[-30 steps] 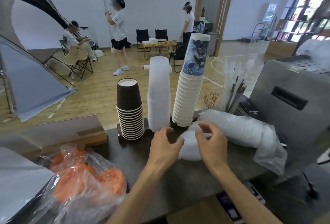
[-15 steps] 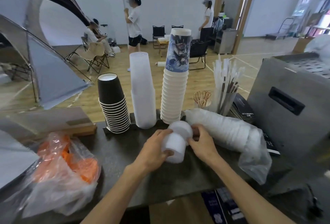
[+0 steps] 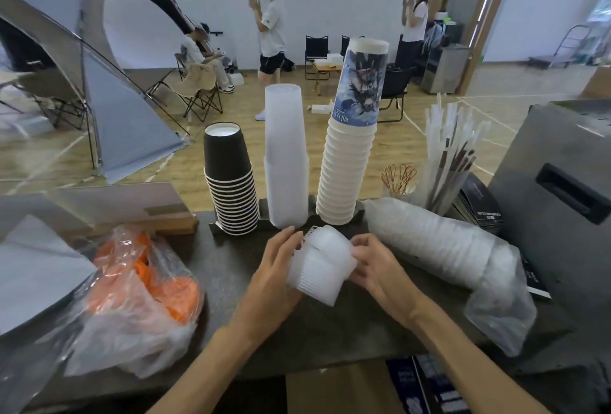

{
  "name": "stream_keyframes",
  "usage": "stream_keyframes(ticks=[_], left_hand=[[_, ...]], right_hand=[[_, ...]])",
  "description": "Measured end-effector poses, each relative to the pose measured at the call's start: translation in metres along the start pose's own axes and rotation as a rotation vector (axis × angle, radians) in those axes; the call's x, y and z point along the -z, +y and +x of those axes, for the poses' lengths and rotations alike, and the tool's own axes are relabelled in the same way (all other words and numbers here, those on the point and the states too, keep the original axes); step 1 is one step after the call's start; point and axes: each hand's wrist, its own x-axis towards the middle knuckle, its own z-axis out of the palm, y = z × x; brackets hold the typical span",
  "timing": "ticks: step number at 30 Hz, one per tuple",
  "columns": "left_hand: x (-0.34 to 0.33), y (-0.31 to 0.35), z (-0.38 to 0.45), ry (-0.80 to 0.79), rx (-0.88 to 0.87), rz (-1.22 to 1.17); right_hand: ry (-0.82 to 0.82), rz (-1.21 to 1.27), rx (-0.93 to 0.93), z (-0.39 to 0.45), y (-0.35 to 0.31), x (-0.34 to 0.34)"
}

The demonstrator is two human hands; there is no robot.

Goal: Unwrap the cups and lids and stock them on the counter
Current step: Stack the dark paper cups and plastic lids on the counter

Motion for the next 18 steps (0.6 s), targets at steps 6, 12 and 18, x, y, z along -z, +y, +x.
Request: stream_keyframes(ticks=[6, 12, 18], left_hand=[[0.012, 0.009, 0.005, 0.078, 0.312, -0.172], [0.026, 0.016, 0.006, -0.116, 0.751, -1.086], [0.023, 0.009, 0.008, -0.136, 0.693, -1.241]], right_hand=[[-0.002, 0.062, 0.018, 0.011, 0.001, -0.010], [-0.182, 0.210, 0.028, 0.012, 0.010, -0.013], [-0.259, 0.139, -0.050, 0.012, 0.014, -0.024]])
